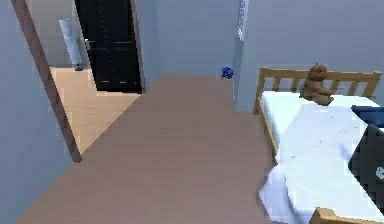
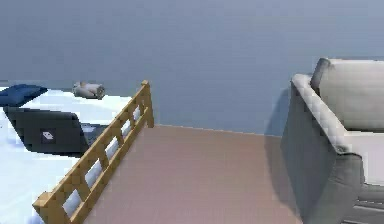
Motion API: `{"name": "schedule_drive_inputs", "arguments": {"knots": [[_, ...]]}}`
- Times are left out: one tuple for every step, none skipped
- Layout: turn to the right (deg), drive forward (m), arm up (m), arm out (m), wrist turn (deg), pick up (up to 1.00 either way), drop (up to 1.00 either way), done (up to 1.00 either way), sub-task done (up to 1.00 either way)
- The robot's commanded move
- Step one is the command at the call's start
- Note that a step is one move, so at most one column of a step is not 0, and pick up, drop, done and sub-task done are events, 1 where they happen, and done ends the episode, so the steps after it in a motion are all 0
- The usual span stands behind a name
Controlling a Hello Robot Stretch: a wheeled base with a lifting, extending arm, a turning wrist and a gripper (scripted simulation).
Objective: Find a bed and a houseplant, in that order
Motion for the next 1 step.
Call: {"name": "schedule_drive_inputs", "arguments": {"knots": [[-15.0, 0.0, 0.0, 0.0, 0.0, 0.0, 0.0, 0.0, 0.0]]}}
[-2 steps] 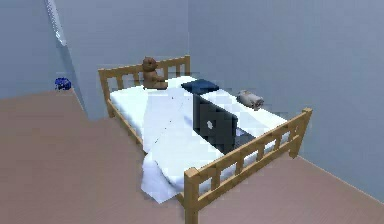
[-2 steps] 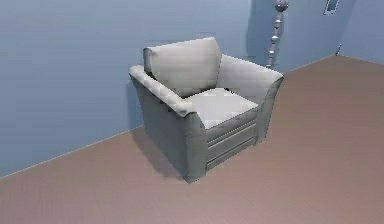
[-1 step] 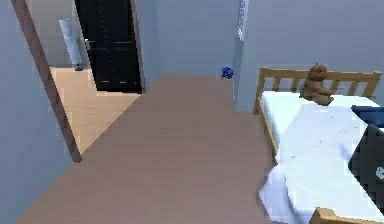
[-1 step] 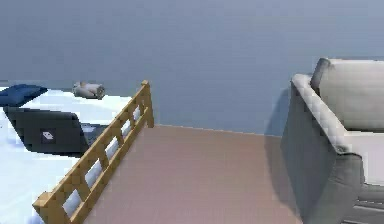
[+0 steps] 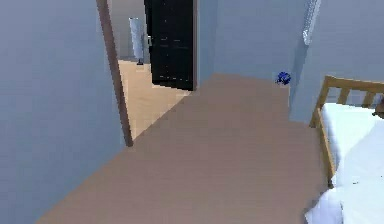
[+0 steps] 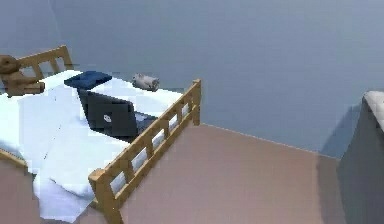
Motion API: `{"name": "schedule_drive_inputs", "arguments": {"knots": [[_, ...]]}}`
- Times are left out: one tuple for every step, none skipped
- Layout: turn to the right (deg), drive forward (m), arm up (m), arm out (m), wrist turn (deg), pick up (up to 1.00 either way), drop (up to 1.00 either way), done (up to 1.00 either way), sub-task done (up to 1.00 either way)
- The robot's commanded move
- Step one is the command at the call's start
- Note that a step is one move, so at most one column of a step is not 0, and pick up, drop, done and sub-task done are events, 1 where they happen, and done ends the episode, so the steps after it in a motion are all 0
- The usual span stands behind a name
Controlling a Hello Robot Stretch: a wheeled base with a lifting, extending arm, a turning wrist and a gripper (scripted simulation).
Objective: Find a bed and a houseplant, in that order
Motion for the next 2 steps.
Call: {"name": "schedule_drive_inputs", "arguments": {"knots": [[0.0, 1.0, 0.0, 0.0, 0.0, 0.0, 0.0, 0.0, 0.0], [0.0, 0.85, 0.0, 0.0, 0.0, 0.0, 0.0, 0.0, 0.0]]}}
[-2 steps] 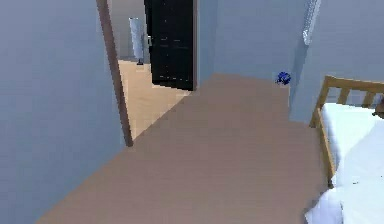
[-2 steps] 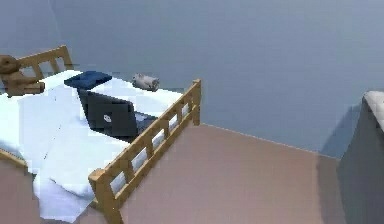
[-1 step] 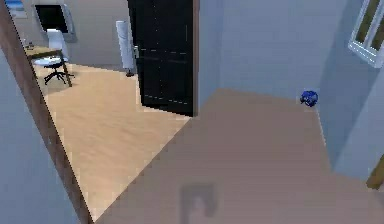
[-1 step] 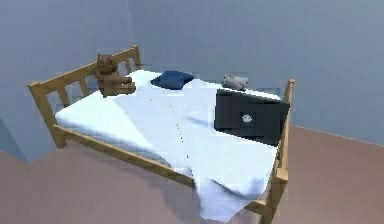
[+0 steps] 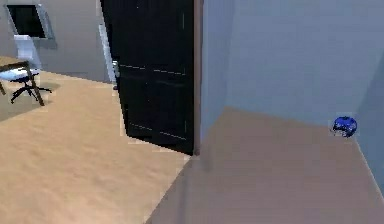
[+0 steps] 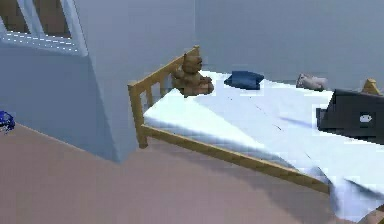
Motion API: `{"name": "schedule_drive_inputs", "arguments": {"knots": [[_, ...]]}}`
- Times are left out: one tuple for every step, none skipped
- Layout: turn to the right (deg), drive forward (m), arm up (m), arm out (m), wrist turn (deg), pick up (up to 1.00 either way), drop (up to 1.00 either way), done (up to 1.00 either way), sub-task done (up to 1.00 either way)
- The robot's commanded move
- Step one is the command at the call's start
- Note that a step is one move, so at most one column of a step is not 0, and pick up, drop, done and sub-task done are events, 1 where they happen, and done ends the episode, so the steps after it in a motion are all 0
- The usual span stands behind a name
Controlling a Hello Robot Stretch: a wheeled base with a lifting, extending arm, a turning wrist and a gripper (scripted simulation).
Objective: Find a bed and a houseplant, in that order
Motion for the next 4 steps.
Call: {"name": "schedule_drive_inputs", "arguments": {"knots": [[-12.0, 0.0, 0.0, 0.0, 0.0, 0.0, 0.0, 0.0, 0.0], [0.0, 0.7, 0.0, 0.0, 0.0, 0.0, 0.0, 0.0, 0.0], [-45.0, 0.0, 0.0, 0.0, 0.0, 0.0, 0.0, 0.0, 0.0], [-15.0, 0.0, 0.0, 0.0, 0.0, 0.0, 0.0, 0.0, 0.0]]}}
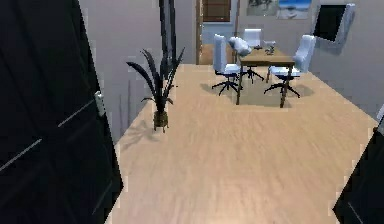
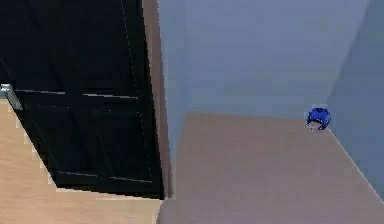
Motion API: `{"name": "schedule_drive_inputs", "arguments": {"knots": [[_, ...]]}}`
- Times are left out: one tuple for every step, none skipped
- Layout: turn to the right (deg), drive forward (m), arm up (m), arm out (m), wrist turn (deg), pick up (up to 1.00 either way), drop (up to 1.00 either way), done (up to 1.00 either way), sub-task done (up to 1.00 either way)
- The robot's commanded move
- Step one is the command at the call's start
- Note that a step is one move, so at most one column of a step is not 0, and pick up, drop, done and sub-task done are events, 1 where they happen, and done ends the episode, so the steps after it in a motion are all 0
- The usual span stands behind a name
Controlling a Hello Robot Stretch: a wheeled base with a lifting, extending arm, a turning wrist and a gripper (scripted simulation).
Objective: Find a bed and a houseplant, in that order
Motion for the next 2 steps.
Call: {"name": "schedule_drive_inputs", "arguments": {"knots": [[0.0, 1.0, 0.0, 0.0, 0.0, 0.0, 0.0, 0.0, 0.0], [-12.0, 0.0, 0.0, 0.0, 0.0, 0.0, 0.0, 0.0, 0.0]]}}
